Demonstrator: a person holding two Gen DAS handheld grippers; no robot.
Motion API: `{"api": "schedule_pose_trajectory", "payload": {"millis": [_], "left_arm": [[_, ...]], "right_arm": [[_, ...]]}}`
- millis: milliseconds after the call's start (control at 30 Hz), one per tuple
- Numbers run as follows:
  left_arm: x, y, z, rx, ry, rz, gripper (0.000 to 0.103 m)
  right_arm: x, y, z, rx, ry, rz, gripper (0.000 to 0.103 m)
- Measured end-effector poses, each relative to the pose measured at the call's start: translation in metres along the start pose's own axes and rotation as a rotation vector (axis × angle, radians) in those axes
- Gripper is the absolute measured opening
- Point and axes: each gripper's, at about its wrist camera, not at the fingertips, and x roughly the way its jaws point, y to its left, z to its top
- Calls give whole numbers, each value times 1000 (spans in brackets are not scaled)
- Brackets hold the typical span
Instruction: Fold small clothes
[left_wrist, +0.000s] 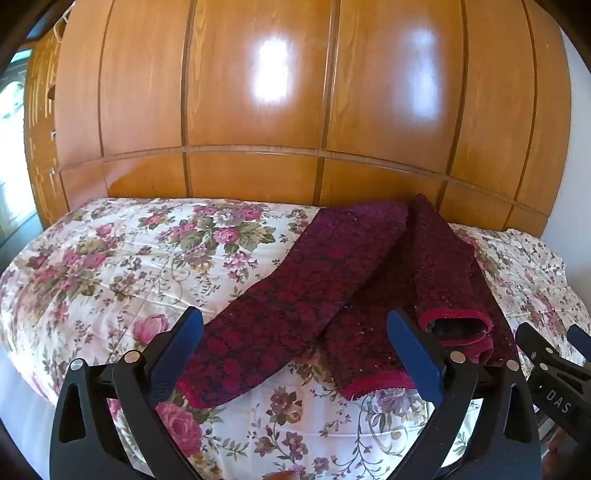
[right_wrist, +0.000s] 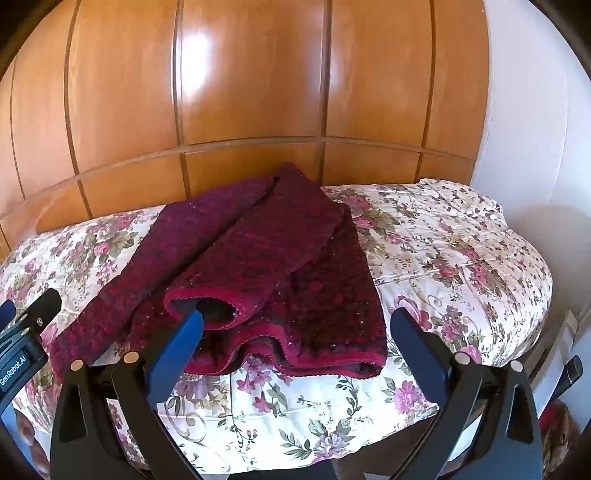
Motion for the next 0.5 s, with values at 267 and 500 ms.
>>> {"api": "schedule_pose_trajectory", "payload": {"millis": [267,500], "left_arm": [[0,7,-6,-7,9,-9,99],[11,7,-14,-12,30,-1,99]], "right_arm": [[8,7,0,1,31,-1,101],[16,14,-2,-30,42,19,101]]}}
